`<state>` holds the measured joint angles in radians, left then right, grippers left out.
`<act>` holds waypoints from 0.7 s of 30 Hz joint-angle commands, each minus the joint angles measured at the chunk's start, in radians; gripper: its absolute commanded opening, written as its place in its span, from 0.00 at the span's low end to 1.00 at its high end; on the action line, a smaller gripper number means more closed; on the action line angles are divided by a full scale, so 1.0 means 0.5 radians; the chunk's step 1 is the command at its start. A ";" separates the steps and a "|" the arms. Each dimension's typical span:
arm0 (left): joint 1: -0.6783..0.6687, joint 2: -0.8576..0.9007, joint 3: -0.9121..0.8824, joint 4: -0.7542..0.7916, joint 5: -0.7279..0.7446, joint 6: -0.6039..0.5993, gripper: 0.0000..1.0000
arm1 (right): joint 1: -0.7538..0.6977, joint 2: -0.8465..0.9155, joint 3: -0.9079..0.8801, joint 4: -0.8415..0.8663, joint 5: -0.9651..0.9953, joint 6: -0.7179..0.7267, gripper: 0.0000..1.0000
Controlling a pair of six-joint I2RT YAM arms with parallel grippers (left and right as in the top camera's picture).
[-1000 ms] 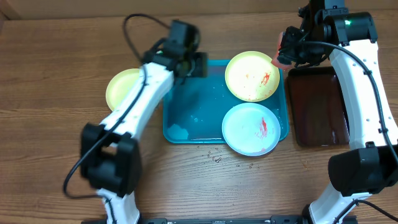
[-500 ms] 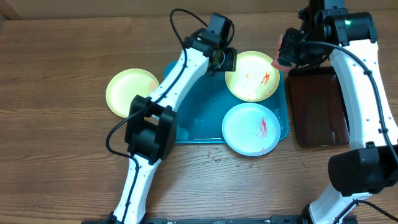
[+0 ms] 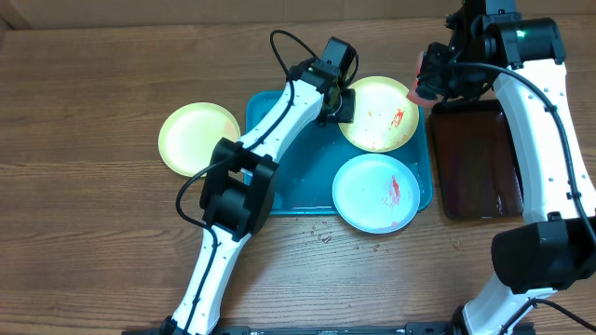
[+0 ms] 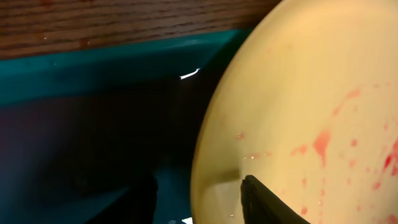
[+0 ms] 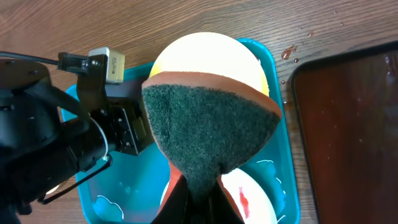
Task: Clean dirty plates on tray and stack at the side
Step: 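Move the left gripper to the rim of the upper yellow plate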
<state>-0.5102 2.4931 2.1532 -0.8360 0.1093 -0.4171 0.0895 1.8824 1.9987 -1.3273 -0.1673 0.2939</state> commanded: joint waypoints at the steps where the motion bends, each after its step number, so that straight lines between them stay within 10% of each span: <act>1: -0.002 0.033 0.053 0.002 -0.092 -0.005 0.35 | 0.002 -0.014 0.006 0.010 0.021 -0.022 0.04; 21: 0.024 0.126 0.117 -0.076 -0.079 -0.005 0.04 | 0.002 -0.014 0.006 0.020 0.021 -0.029 0.04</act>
<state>-0.5106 2.5149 2.1826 -0.8463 0.0868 -0.4198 0.0895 1.8824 1.9987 -1.3258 -0.1673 0.2871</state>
